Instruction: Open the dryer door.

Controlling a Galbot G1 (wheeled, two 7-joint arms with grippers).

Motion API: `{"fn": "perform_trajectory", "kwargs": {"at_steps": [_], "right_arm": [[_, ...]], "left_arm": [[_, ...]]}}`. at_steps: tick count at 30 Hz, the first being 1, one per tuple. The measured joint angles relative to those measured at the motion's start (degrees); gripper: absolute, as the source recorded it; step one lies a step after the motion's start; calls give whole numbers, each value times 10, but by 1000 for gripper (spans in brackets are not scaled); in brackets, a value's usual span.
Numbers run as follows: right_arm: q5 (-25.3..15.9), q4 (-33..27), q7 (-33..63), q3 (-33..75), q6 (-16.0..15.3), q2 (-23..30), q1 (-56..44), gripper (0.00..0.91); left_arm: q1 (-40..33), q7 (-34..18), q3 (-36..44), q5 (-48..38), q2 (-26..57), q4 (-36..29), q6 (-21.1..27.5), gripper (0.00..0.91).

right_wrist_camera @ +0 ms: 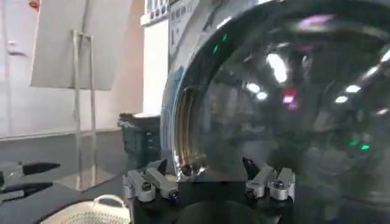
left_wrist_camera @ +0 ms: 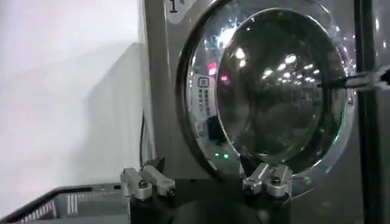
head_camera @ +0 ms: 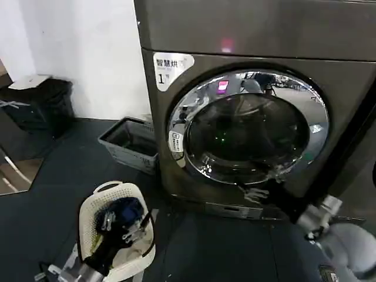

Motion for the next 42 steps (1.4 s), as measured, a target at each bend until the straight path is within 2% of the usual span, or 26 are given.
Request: {"fn": "perform_trajectory", "kwargs": {"at_steps": [10,18,42], "right_arm": [[-35,-77,-12,-107,21,22,107,907],[-49,-116,-12,-162,23,43,162,907],[-61,-205,-30,-227,23,101,249,907]], "left_arm": [[11,2,-2,-2,-3,-2,-9,907],[22,9,-8,8,-12,-3,-22,907],[26,23,-19,24,-10,-8,-28,907]]}}
